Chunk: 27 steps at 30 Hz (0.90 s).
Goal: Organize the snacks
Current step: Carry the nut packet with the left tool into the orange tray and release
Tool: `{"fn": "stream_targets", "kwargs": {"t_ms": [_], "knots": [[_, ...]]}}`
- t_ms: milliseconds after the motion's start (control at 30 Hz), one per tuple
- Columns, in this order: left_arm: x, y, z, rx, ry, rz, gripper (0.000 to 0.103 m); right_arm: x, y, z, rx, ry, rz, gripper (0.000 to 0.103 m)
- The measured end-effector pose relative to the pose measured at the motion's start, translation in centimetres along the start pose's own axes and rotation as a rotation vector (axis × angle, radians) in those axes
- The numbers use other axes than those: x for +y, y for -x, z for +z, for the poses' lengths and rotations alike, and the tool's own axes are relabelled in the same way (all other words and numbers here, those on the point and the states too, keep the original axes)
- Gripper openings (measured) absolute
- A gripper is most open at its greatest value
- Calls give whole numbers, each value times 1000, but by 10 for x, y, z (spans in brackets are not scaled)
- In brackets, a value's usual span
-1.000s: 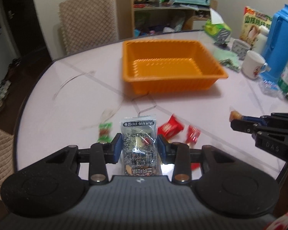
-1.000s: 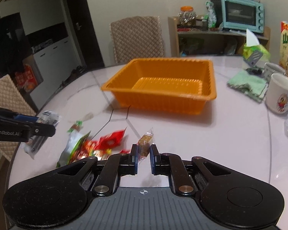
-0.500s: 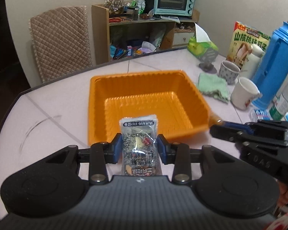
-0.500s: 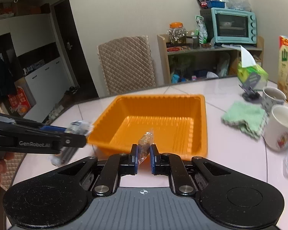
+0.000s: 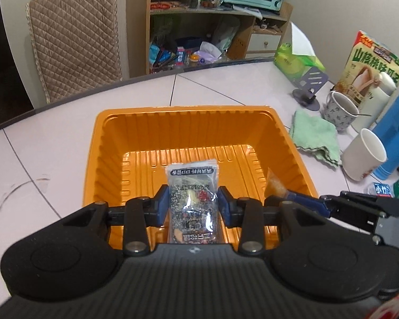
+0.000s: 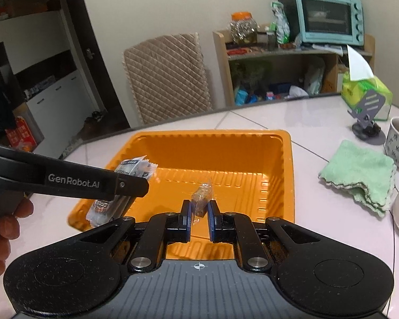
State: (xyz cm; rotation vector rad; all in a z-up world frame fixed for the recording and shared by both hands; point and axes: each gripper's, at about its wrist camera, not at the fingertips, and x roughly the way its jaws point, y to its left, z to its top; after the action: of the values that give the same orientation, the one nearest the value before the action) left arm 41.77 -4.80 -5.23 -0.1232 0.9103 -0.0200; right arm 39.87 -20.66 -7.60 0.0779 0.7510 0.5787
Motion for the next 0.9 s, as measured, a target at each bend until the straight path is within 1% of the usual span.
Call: {"fn": "stream_targets", "kwargs": {"t_ms": [267,400,467,633,733,900], "knots": [[-5,-32,3,51,24,8,36,-14,-19,-2,44,-28,-14,13],[-2,-42,2,89,57,-29,36,-16,-22,-4,53,-35,-14,13],[1,-41,2,83,68,-38,36,-16,-25,-3,56,-35,-12,13],[6,-32,5,55,41,-39,36,-16,-25,-1,57,-34,-9,13],[11,-24,6,42,29,-28,36,-16,-26,0,55,-35,-6,13],[20,-17,3,44,21,-20,36,-13,-27,4,49,-27,-2,13]]}}
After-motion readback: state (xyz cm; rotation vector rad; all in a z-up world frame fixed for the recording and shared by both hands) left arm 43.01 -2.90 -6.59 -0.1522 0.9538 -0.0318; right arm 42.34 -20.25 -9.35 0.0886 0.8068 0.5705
